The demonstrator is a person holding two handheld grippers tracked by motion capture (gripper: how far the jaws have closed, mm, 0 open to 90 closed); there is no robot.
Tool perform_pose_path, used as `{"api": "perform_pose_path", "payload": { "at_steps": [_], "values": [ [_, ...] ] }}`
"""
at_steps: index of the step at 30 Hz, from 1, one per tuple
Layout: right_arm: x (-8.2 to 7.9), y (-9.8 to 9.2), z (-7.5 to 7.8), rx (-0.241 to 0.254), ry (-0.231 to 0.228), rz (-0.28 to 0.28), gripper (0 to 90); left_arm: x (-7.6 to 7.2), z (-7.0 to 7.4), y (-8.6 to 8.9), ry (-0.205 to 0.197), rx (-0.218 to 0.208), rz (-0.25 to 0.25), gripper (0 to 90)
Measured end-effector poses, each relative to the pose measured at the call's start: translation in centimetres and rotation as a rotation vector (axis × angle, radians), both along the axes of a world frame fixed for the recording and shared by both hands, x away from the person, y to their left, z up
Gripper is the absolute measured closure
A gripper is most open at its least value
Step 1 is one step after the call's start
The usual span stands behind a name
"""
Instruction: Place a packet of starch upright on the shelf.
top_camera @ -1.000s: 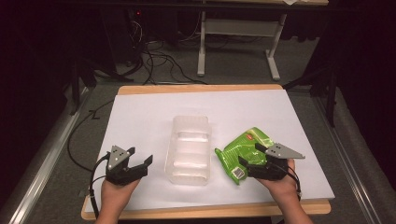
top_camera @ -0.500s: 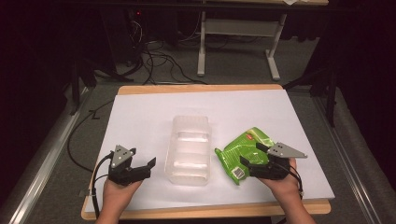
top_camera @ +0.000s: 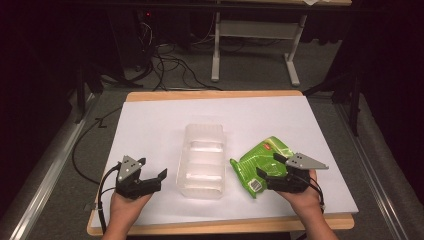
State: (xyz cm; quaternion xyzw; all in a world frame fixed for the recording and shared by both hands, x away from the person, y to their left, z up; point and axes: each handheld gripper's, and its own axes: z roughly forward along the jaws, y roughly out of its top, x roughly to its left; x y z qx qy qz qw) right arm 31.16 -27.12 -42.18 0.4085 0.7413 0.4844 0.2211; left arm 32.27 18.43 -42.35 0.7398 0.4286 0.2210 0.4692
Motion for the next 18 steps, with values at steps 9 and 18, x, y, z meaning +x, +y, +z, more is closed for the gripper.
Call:
{"api": "perform_pose_path", "payload": {
  "at_steps": [9, 18],
  "values": [
    [0.4, -0.8, -0.3, -0.012, -0.009, -0.019, 20.4, 0.4, -1.0, -0.4, 0.067, 0.007, 0.007, 34.2],
    [1.4, -3.4, -1.1, -0.046, 0.032, -0.131, 24.5, 0.2, -2.8, -2.4, 0.203, 0.022, -0.039, 88.7]
  ]
}}
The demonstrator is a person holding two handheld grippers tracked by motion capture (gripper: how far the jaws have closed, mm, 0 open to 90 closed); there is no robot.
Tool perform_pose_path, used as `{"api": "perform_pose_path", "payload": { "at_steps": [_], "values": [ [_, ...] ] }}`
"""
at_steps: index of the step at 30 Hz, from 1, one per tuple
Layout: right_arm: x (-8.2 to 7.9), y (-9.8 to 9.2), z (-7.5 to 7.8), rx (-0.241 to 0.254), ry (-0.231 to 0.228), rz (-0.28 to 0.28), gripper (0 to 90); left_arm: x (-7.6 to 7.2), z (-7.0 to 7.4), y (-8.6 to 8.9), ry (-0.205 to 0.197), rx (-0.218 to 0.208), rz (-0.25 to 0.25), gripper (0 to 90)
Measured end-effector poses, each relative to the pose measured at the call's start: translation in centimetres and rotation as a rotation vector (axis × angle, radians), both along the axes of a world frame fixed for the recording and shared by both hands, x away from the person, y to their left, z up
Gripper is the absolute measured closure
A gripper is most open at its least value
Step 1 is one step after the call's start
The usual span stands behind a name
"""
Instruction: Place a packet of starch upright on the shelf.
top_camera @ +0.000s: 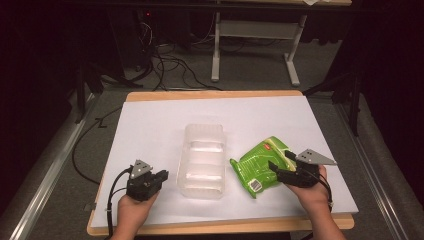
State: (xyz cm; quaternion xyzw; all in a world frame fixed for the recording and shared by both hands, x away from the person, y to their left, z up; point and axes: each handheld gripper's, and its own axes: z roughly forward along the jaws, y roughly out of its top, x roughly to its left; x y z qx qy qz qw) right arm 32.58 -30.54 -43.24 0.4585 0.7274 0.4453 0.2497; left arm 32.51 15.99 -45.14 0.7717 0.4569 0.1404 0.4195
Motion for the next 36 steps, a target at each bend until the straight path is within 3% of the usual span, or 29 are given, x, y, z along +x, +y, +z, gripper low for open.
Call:
{"api": "perform_pose_path", "payload": {
  "at_steps": [2, 7, 14, 19, 20, 24, 30, 32, 36],
  "values": [
    [0.3, -0.6, -0.4, 0.008, 0.028, -0.024, 24.5, -0.2, -0.3, -0.7, -0.002, 0.022, -0.018, 90.0],
    [1.2, -2.3, -1.4, -0.006, 0.081, -0.094, 23.1, -0.8, -0.5, -2.1, -0.009, 0.021, -0.064, 90.0],
    [2.6, -3.9, -3.0, 0.075, 0.188, -0.15, 8.0, -1.4, -0.9, -3.3, -0.009, 0.039, -0.106, 90.0],
    [3.4, -4.0, -4.1, 0.087, 0.278, -0.165, 3.6, -1.8, -0.9, -4.1, -0.013, 0.041, -0.146, 90.0],
    [3.6, -4.1, -4.3, 0.079, 0.29, -0.161, 2.9, -1.9, -0.8, -4.2, -0.019, 0.045, -0.146, 90.0],
    [3.7, -4.3, -4.5, 0.124, 0.326, -0.171, 3.4, -1.6, -0.4, -3.5, -0.05, 0.027, -0.104, 87.7],
    [3.7, -4.4, -4.5, 0.184, 0.342, -0.158, 11.5, -1.1, 0.7, -1.1, -0.096, -0.025, -0.034, 79.7],
    [3.6, -4.3, -4.4, 0.191, 0.342, -0.143, 20.5, -1.1, 0.9, -0.6, -0.103, -0.044, -0.023, 78.6],
    [3.3, -4.9, -4.3, 0.255, 0.326, -0.119, 46.8, -0.9, 1.0, -0.2, -0.103, -0.054, -0.014, 77.8]
  ]
}}
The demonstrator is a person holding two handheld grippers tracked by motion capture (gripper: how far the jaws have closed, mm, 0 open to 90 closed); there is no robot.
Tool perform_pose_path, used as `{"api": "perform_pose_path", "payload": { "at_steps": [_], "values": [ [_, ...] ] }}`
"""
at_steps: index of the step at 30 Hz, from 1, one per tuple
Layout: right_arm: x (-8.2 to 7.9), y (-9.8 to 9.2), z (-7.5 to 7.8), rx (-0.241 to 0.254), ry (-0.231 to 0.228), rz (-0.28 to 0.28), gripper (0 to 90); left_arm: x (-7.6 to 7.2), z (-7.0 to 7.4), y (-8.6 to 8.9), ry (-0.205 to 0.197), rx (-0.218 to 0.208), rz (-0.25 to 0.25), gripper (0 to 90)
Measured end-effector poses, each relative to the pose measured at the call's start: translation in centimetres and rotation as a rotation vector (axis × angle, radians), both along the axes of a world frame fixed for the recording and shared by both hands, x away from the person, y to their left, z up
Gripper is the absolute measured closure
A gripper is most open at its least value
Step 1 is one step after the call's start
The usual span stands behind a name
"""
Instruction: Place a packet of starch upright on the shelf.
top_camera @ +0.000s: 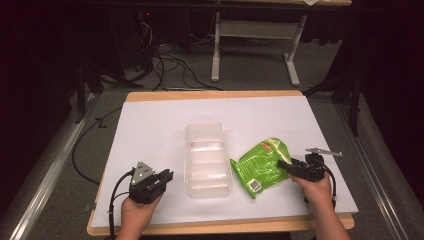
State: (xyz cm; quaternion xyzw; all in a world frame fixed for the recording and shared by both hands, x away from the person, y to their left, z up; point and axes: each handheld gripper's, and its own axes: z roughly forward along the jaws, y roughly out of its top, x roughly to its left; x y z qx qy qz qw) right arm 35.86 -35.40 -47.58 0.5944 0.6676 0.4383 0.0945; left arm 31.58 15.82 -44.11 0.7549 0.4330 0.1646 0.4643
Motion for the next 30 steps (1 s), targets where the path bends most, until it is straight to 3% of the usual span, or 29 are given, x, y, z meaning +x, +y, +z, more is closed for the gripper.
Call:
{"api": "perform_pose_path", "payload": {
  "at_steps": [3, 8, 15, 18, 20, 21, 24, 27, 30],
  "values": [
    [-0.1, -0.4, 0.0, 0.056, 0.002, 0.014, 55.4, 0.0, 0.0, -0.1, -0.001, 0.003, -0.008, 77.5],
    [-0.1, -0.6, -0.2, 0.091, 0.013, 0.01, 55.1, 0.0, -0.1, -0.4, -0.004, 0.017, -0.02, 76.5],
    [-0.3, -1.5, -0.3, 0.152, 0.005, -0.023, 64.2, 0.0, -0.1, -0.4, -0.004, 0.015, -0.026, 75.5],
    [-0.2, -1.6, -0.4, 0.132, 0.009, -0.038, 68.3, 0.0, -0.1, -0.5, -0.007, 0.018, -0.031, 75.4],
    [-0.1, -1.5, -0.6, 0.129, 0.039, -0.053, 66.2, 0.0, -0.1, -0.6, -0.007, 0.023, -0.037, 75.2],
    [0.0, -1.4, -0.8, 0.106, 0.061, -0.052, 63.2, 0.0, -0.1, -0.6, -0.008, 0.025, -0.036, 75.0],
    [0.0, -1.0, -0.7, 0.057, 0.058, -0.045, 64.7, -0.1, -0.2, -0.7, -0.011, 0.034, -0.041, 74.9],
    [0.0, -0.7, -0.4, 0.013, 0.055, -0.041, 80.6, -0.1, -0.2, -0.8, -0.011, 0.043, -0.045, 74.8],
    [-0.1, -0.6, 0.2, -0.01, 0.021, -0.026, 87.6, -0.1, -0.2, -0.9, -0.016, 0.05, -0.048, 74.7]
  ]
}}
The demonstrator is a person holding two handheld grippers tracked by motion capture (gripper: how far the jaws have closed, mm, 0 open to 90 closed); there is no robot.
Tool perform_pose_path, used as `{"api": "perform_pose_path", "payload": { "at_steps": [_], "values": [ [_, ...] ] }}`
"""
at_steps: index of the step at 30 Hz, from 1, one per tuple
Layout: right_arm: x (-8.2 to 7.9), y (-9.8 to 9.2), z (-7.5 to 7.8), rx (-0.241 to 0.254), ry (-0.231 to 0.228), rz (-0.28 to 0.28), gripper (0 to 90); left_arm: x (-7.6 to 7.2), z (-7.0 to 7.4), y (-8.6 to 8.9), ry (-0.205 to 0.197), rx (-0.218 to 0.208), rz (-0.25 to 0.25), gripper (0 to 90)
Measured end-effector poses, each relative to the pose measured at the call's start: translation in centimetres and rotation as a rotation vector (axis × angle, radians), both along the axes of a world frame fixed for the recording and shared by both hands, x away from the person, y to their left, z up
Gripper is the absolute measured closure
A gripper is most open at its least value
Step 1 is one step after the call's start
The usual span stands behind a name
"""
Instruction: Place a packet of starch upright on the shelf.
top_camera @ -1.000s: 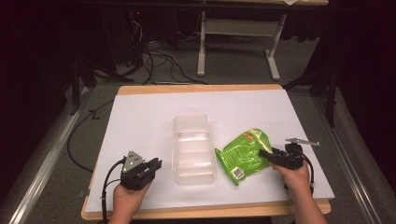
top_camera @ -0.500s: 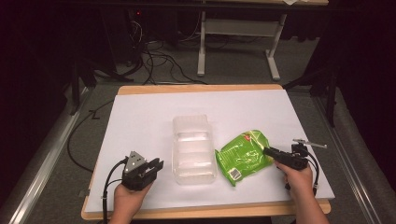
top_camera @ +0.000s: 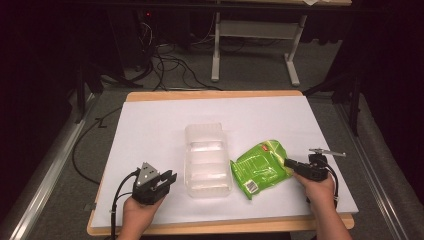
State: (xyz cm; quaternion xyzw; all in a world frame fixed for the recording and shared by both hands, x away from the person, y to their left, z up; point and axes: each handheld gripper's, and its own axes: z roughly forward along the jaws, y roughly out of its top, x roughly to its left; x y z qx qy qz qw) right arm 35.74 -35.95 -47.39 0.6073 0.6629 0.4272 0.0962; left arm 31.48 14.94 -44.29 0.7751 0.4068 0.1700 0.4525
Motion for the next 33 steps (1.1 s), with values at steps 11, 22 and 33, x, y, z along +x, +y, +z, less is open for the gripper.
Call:
{"api": "perform_pose_path", "payload": {
  "at_steps": [11, 22, 33],
  "values": [
    [-2.2, 2.1, 4.9, -0.065, -0.272, 0.036, 89.9, 0.0, 0.1, 0.1, -0.004, -0.001, 0.002, 74.8],
    [-4.0, 6.0, 10.1, -0.142, -0.506, 0.059, 90.0, 0.1, 0.2, 0.2, -0.01, -0.008, 0.01, 74.8],
    [-4.8, 7.6, 11.1, -0.181, -0.589, 0.055, 89.6, 0.1, 0.3, 0.2, -0.016, -0.009, 0.008, 74.7]
  ]
}}
